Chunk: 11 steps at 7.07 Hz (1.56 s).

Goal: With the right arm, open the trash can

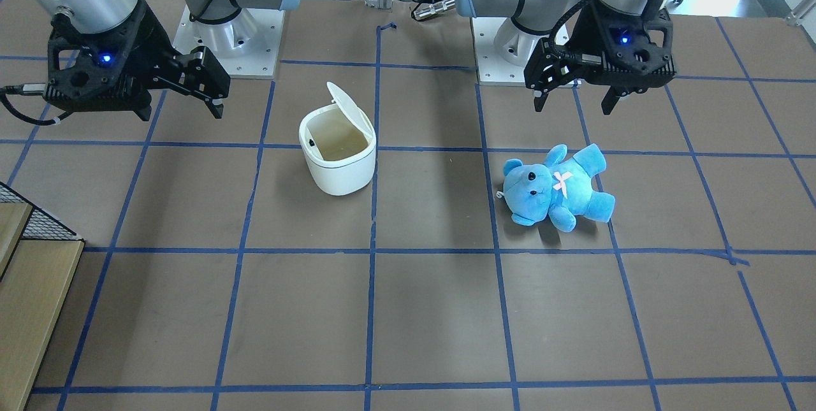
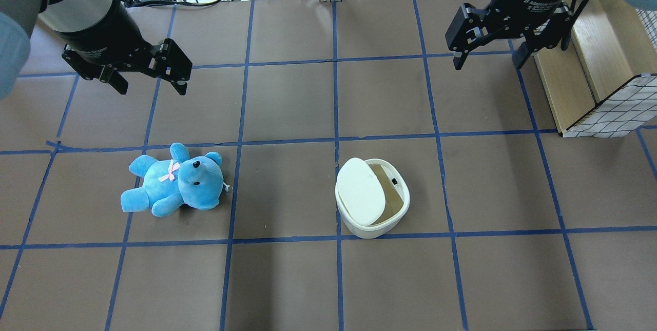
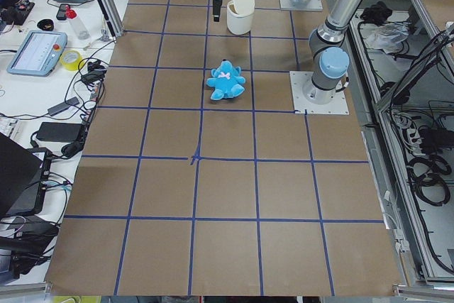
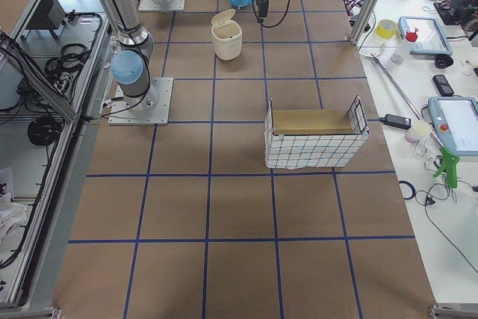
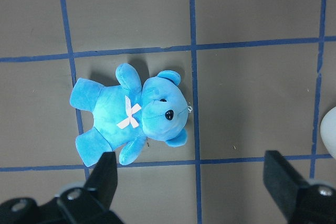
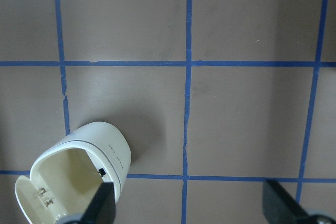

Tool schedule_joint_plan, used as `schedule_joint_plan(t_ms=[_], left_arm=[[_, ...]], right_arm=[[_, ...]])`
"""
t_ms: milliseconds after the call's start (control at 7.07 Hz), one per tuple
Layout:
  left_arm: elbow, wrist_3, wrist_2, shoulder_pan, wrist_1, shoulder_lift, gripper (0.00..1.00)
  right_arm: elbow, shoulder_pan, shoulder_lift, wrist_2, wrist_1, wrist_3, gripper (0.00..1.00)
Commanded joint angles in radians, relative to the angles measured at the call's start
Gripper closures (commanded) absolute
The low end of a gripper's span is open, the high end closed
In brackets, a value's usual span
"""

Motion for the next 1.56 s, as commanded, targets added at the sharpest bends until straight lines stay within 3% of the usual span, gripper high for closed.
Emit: schedule_joint_plan(t_ms=[0, 1414], left_arm=[[0.0, 0.0, 0.0, 0.0, 0.0, 0.0, 0.0], [0.0, 0.0, 0.0, 0.0, 0.0, 0.0, 0.0]], right_arm=[[-0.002, -0.001, -0.001, -0.052, 0.001, 0.017, 0.0], [0.0, -0.004, -0.015, -0.041, 0.019, 0.02, 0.0]])
